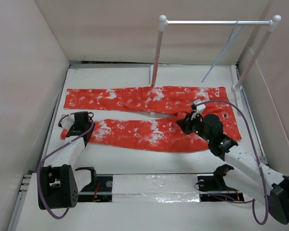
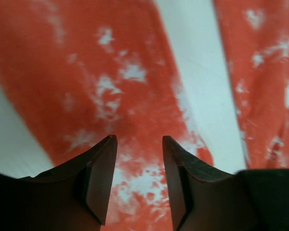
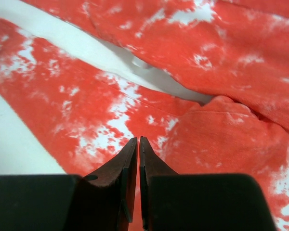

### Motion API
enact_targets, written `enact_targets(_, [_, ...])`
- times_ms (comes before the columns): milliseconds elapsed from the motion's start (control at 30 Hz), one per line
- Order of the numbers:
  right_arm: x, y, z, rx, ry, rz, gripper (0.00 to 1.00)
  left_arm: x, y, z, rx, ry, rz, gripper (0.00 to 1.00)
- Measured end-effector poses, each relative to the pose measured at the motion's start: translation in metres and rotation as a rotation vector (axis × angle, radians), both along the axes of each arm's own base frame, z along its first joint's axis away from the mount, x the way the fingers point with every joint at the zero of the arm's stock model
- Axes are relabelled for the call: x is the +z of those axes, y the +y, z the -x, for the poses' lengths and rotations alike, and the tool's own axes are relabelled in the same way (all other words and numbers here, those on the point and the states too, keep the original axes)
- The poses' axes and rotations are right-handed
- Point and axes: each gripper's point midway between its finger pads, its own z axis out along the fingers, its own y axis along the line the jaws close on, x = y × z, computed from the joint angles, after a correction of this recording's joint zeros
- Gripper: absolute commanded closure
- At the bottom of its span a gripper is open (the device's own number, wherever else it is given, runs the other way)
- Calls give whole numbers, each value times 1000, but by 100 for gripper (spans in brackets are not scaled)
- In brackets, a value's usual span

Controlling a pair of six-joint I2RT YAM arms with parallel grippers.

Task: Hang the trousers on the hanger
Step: Flatten out the trousers at the center of the board.

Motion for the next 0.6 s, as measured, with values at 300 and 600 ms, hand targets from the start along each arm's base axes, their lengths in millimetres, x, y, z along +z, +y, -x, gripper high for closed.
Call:
enact_targets(300, [45,1,20,46,-133,-64,85,-7,53,43,281,116,2,43])
enact_targets(600, [53,-3,25,42,-157,-75,84,-14,76,74,414,157,-22,44])
